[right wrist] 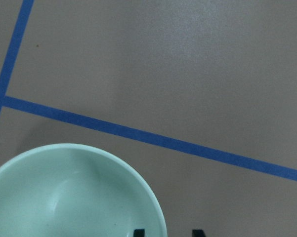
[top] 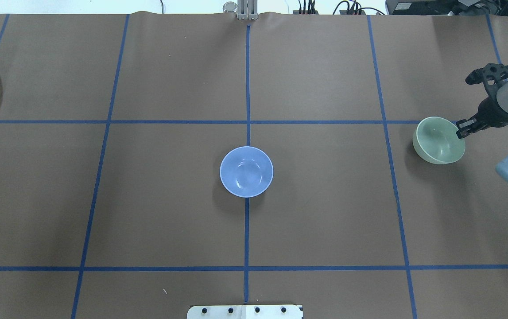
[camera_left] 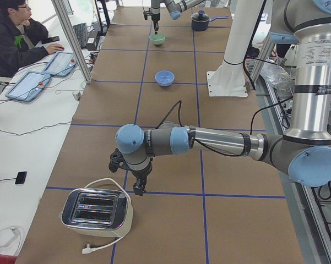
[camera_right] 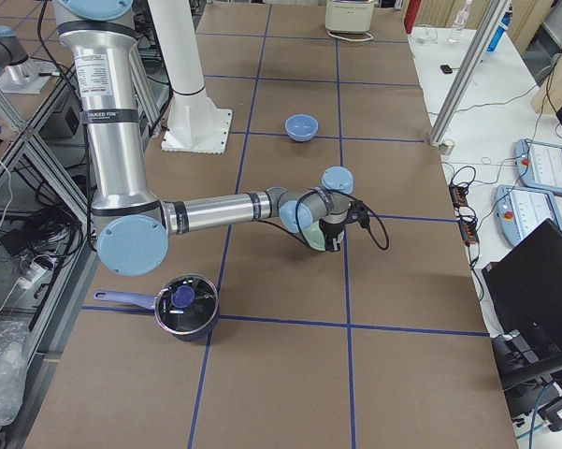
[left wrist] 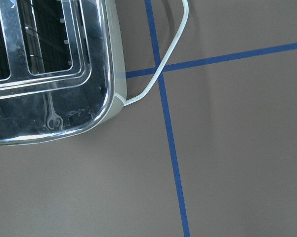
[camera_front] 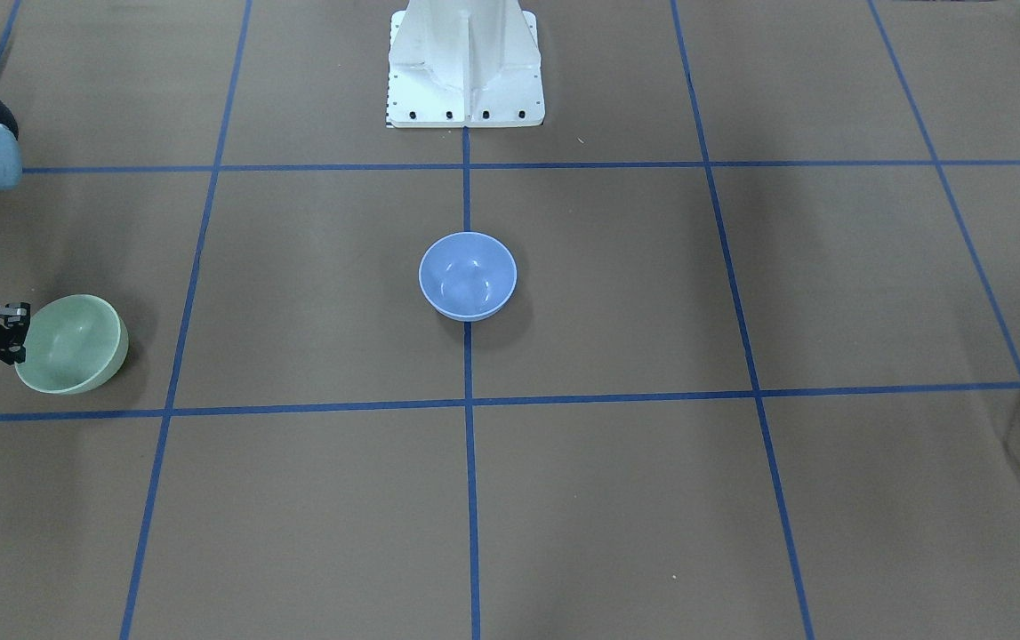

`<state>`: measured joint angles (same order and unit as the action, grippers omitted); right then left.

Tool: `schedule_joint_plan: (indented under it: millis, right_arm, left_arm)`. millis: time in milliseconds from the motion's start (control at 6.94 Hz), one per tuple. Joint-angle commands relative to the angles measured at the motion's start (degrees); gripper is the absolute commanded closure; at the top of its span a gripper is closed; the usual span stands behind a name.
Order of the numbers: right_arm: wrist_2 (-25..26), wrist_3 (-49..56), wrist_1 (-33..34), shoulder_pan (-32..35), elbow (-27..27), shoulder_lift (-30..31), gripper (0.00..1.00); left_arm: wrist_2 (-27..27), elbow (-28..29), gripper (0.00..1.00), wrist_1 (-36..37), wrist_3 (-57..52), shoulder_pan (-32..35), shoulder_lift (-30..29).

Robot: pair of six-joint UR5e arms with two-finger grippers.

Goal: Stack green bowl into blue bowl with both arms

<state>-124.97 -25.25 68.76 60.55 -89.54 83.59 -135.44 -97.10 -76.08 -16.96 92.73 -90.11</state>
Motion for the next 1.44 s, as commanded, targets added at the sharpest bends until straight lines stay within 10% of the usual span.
schedule_joint_plan:
  millis: [0, 864, 1297]
  right_arm:
    - [-0.09, -0.15, -0.03, -0.17, -0.19, -0.01, 0.89]
    - [-7.6, -0.68, 0.41, 3.23, -3.27, -0.1, 1.0]
    - [-10.12, -21.25, 0.58, -0.22, -9.67, -6.65, 1.0]
  left_arm:
    - [0.0, -0.02, 0.02, -0.03, 0.09, 0.0, -0.06]
    - [0.0, 0.07, 0.02, -0.03, 0.0, -0.09, -0.06]
    - [0.0, 0.07, 0.02, -0.03, 0.0, -0.09, -0.06]
